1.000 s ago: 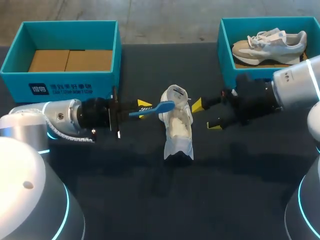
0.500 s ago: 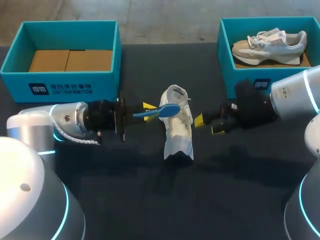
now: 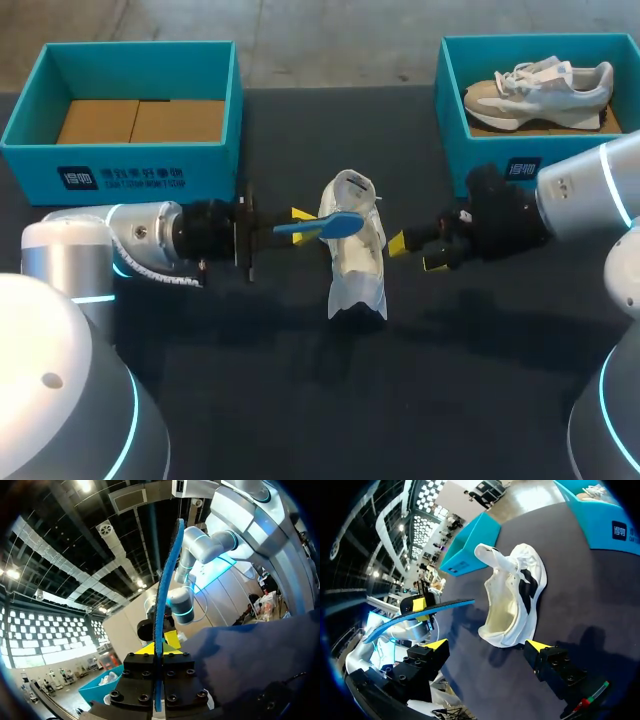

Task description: Take the shoe out of the shoebox, open the shoe tongue, remove and reinsert the insole, then place the shoe into the shoebox

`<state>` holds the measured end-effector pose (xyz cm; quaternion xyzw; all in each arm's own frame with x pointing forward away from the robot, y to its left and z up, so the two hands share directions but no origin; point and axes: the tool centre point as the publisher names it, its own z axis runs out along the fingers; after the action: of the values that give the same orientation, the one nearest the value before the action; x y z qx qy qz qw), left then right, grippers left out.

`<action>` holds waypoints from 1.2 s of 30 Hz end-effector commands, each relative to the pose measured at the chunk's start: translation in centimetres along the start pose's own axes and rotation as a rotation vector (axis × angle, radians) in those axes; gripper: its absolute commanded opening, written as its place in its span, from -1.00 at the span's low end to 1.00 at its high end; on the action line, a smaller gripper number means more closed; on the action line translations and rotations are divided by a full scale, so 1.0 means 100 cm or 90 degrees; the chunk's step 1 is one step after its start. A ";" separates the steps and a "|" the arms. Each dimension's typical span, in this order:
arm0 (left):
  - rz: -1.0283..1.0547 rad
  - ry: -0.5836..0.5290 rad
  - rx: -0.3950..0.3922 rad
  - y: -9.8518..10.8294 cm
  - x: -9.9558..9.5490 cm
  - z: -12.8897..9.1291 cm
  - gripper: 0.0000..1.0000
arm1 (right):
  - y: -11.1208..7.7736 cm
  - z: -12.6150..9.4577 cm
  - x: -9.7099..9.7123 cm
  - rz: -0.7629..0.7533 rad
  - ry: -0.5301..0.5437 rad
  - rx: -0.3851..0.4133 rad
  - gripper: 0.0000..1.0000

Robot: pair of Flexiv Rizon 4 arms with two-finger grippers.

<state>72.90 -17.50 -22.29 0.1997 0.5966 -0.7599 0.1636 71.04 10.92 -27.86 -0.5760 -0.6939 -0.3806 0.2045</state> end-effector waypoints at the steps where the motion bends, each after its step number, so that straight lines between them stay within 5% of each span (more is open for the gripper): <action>1: -0.003 0.001 0.004 0.006 -0.002 0.000 -1.00 | 0.000 0.003 0.001 0.000 -0.002 -0.001 1.00; 18: -0.011 0.009 0.001 0.010 -0.001 0.001 -1.00 | 0.019 0.022 -0.031 -0.064 -0.079 0.032 1.00; 36: -0.029 0.006 0.005 0.024 0.001 0.007 -1.00 | 0.010 0.047 -0.041 -0.068 -0.062 -0.002 1.00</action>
<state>73.63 -18.51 -23.89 0.1891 0.6012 -0.7628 0.1447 74.00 11.69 -32.92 -0.5558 -0.7355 -0.3562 0.1524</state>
